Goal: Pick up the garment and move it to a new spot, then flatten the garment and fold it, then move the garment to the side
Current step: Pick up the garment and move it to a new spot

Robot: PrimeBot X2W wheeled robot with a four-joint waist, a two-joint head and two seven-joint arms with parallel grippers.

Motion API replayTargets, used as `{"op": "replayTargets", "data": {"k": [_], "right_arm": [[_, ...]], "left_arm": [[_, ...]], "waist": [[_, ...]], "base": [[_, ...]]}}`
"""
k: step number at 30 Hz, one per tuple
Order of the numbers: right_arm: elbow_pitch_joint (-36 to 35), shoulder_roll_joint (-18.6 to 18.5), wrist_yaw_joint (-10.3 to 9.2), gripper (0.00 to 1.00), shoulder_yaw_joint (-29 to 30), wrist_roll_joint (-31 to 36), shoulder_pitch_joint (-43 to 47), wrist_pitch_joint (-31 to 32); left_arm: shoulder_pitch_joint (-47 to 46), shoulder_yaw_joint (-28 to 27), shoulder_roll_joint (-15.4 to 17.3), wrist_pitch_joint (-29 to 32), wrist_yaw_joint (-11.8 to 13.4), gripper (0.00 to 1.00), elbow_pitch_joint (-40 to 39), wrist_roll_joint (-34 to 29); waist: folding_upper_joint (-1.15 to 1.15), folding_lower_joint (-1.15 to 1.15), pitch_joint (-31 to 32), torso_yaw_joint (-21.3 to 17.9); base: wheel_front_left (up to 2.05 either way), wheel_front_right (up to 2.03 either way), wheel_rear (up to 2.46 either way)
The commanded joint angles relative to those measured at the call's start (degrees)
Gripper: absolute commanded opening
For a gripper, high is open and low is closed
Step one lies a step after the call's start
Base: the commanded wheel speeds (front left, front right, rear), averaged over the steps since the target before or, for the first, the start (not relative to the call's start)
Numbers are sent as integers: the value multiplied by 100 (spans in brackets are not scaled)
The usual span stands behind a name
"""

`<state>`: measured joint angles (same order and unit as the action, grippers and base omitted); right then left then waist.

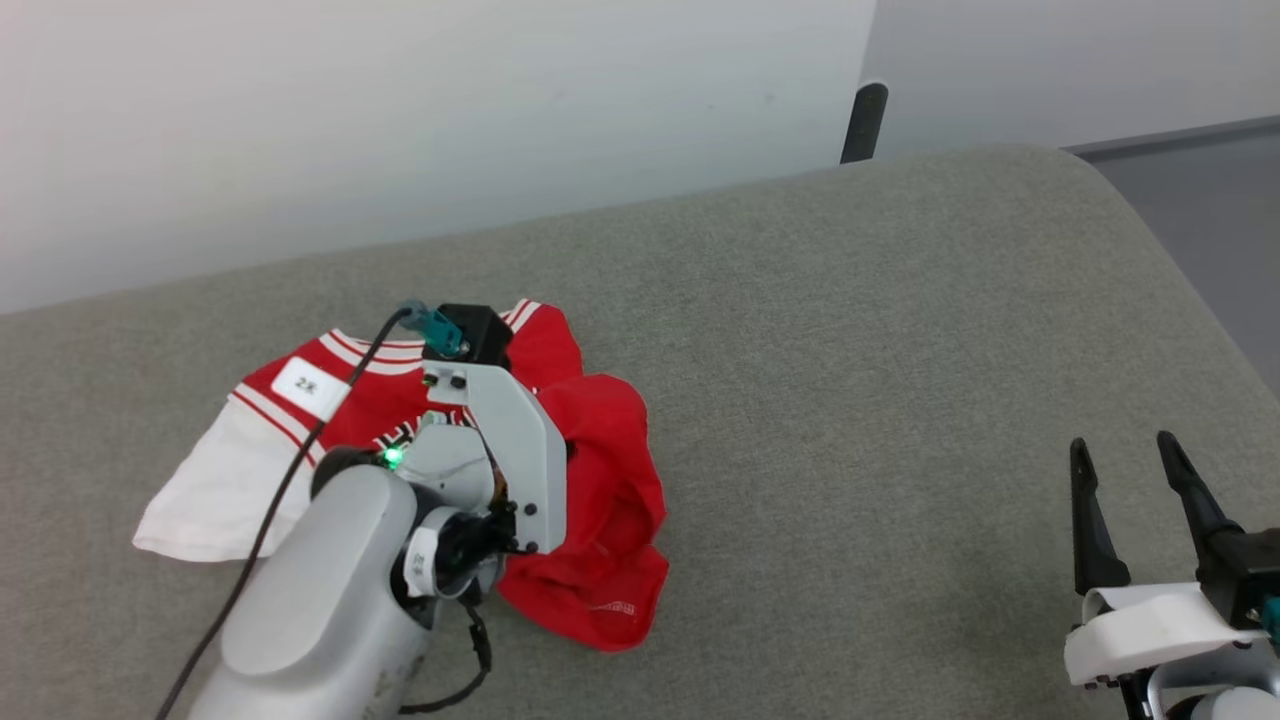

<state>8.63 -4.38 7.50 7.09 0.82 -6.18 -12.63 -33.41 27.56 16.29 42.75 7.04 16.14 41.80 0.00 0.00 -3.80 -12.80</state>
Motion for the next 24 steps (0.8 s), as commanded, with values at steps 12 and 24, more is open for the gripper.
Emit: {"op": "replayTargets", "data": {"k": [12,24], "right_arm": [[122,-179,-2,100,-225,-56,94,34],[65,-249,-2,100,-309,-166,175,75]], "left_arm": [[79,-117,-89,-200,-266,100,-7,307],[511,-489,337,-1220,-593,100,-810,177]], "waist": [[0,0,472,450],[0,0,751,955]], "base": [[0,0,0],[0,0,0]]}}
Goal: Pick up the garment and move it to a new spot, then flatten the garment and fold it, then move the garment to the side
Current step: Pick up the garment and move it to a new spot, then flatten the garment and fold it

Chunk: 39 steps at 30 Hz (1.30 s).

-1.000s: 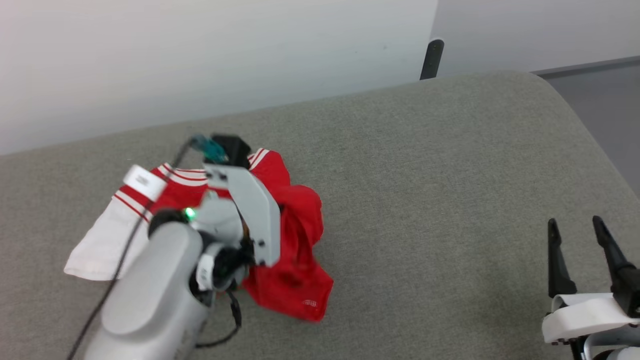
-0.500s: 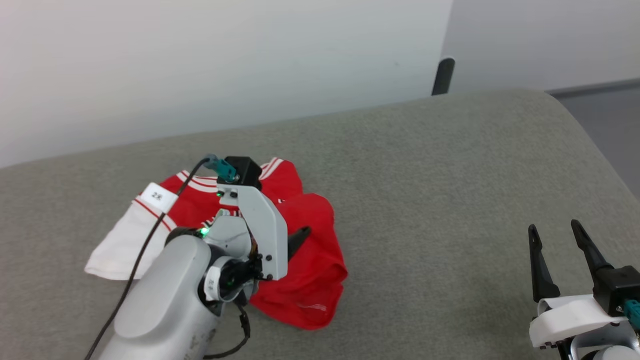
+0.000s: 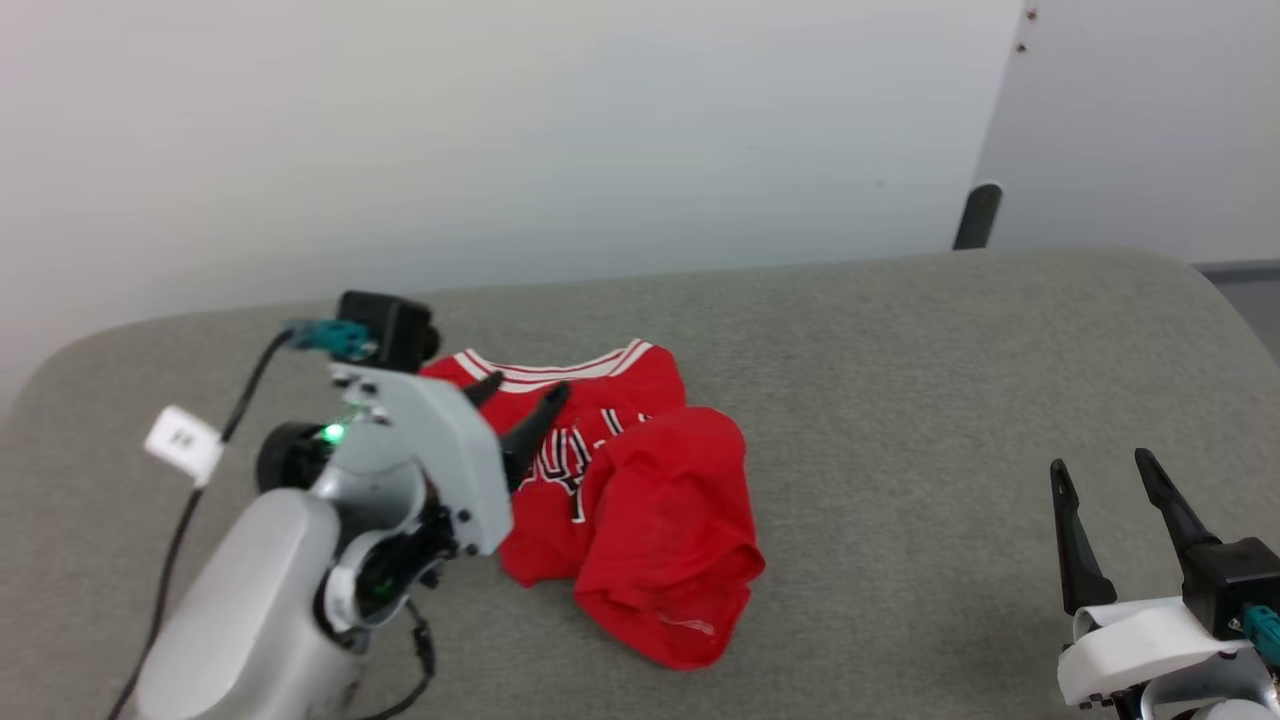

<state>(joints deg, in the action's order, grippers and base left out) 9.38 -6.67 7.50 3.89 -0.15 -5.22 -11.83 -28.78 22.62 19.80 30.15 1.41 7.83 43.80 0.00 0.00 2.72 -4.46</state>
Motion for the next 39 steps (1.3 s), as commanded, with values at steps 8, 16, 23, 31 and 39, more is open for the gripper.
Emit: {"op": "replayTargets", "data": {"k": [8,16,23,31,39], "right_arm": [[-39,-9,-2,100,-29,-95,150,-54],[-26,9,-2,100,47,-108,267,-91],[-10,2,-2,100,113,-148,382,-115],[-15,33,-2,100,149,-176,437,-123],[-60,72,-2,100,200,-199,492,-129]], "left_arm": [[693,-442,351,-1212,-255,100,-444,-201],[1554,-838,501,-2341,-185,100,-667,-368],[2265,-1215,643,-3135,-81,100,-678,-497],[2960,-1475,735,-3922,9,100,-536,-694],[3524,-1652,609,-4391,-33,100,-519,-732]], "waist": [[0,0,250,419],[0,0,335,639],[0,0,357,750],[0,0,378,801],[0,0,370,759]], "base": [[0,0,0],[0,0,0],[0,0,0],[0,0,0],[0,0,0]]}}
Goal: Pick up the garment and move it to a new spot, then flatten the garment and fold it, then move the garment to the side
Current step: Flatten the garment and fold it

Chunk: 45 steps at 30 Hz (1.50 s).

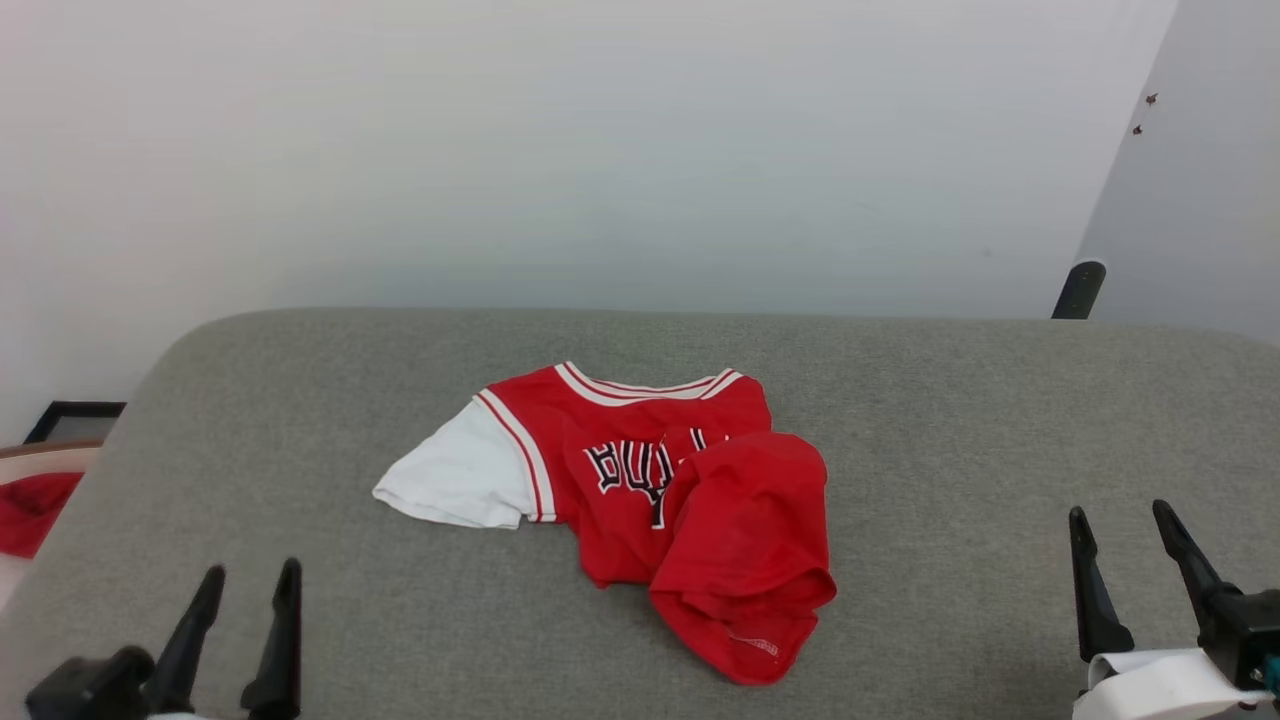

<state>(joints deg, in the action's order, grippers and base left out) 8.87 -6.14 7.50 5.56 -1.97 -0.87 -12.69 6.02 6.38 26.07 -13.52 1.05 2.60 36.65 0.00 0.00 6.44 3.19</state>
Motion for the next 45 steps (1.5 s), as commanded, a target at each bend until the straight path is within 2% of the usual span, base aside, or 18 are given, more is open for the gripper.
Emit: {"op": "replayTargets", "data": {"k": [1,13,23,35,45], "right_arm": [[-7,25,-2,100,50,-28,59,-43],[-7,36,-2,100,87,-49,153,-81],[8,-27,-2,100,-29,-55,90,52],[0,-448,-2,100,-450,-264,-388,556],[180,-847,-2,100,-1043,-904,-1012,1542]], "left_arm": [[105,-75,-37,-58,30,100,16,-29],[324,-310,-306,-163,-132,100,82,-221],[218,-341,-320,-169,-166,100,88,-381],[-69,-74,-304,-34,-193,100,168,-517],[-382,273,-430,43,-264,100,292,-630]], "waist": [[0,0,0,-14],[0,0,-25,-62],[0,0,-48,70],[0,0,-221,669],[0,0,-447,1283]], "base": [[0,0,0],[0,0,0],[0,0,0],[0,0,0],[0,0,0]]}}
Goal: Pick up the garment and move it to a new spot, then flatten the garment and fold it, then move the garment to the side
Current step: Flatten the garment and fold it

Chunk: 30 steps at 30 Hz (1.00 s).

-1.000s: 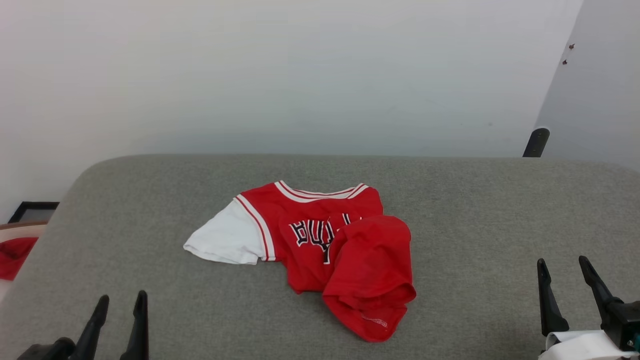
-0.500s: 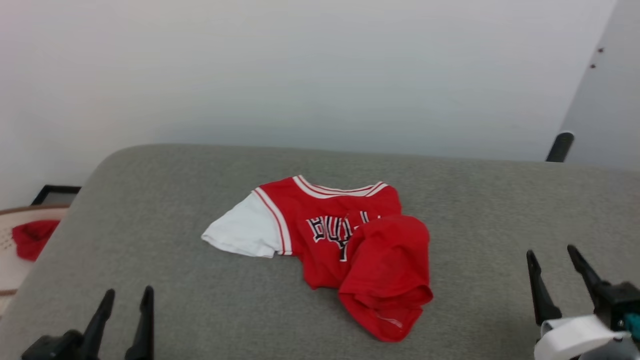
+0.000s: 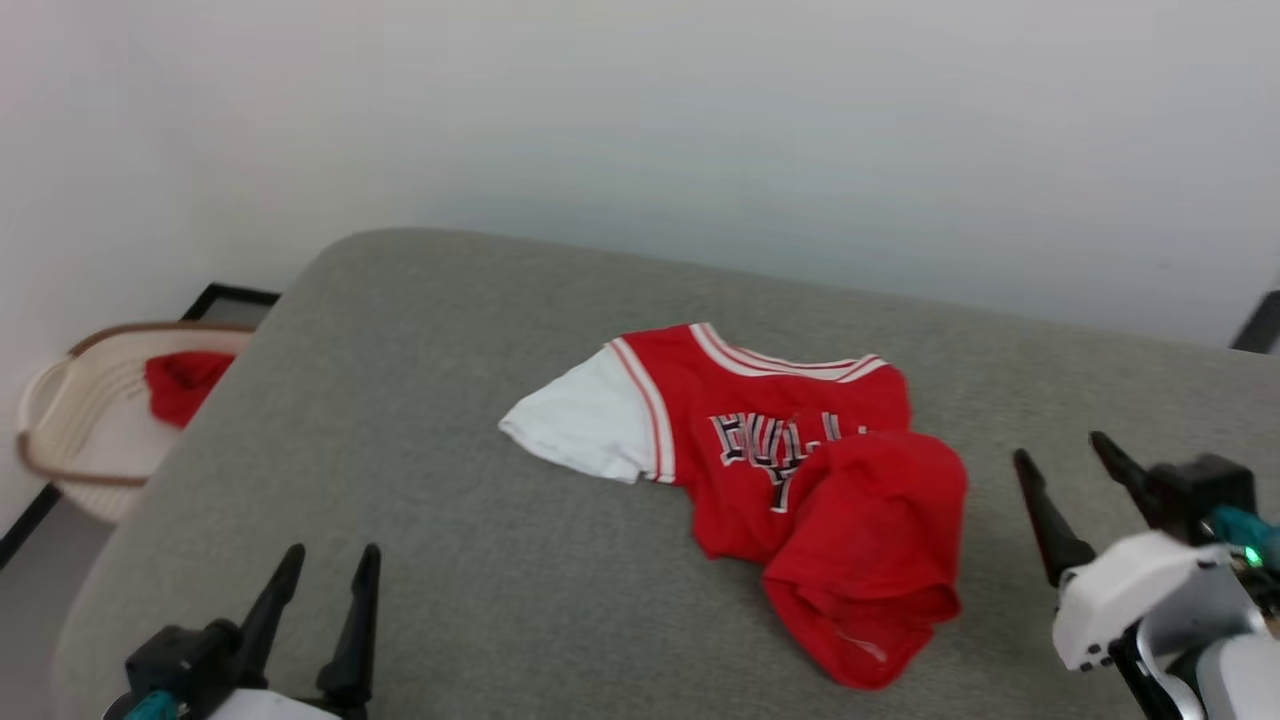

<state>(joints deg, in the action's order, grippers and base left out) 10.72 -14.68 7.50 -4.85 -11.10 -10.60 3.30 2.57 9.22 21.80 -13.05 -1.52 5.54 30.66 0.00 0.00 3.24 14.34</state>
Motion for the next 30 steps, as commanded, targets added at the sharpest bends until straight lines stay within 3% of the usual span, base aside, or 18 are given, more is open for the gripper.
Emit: {"op": "replayTargets", "data": {"k": [1,15,25,26,27,30], "right_arm": [[5,-51,-2,100,-65,-66,-107,76],[368,-356,-3,100,-414,-979,-672,2478],[960,-333,-3,100,-649,-1074,-1056,3311],[1046,-286,-3,75,-650,-1104,-1090,3307],[1110,-282,-2,0,-687,-1077,-1115,3269],[1283,-310,-3,0,-702,-1049,-1189,3137]], "left_arm": [[-76,15,-12,-2,-29,100,10,-37],[-718,412,-376,-97,-251,100,411,-68],[-1210,622,-740,-193,-411,100,889,-159],[-1231,629,-767,-200,-419,100,929,-155],[-1256,631,-791,-199,-439,100,966,-155],[-1317,609,-824,-210,-466,100,1066,-184]], "waist": [[0,0,-185,224],[0,0,-927,927],[0,0,-1341,1236],[0,0,-1352,1240],[0,0,-1362,1247],[0,0,-1364,1241]], "base": [[0,0,0],[0,0,0],[0,0,0],[0,0,0],[0,0,0],[0,0,0]]}}
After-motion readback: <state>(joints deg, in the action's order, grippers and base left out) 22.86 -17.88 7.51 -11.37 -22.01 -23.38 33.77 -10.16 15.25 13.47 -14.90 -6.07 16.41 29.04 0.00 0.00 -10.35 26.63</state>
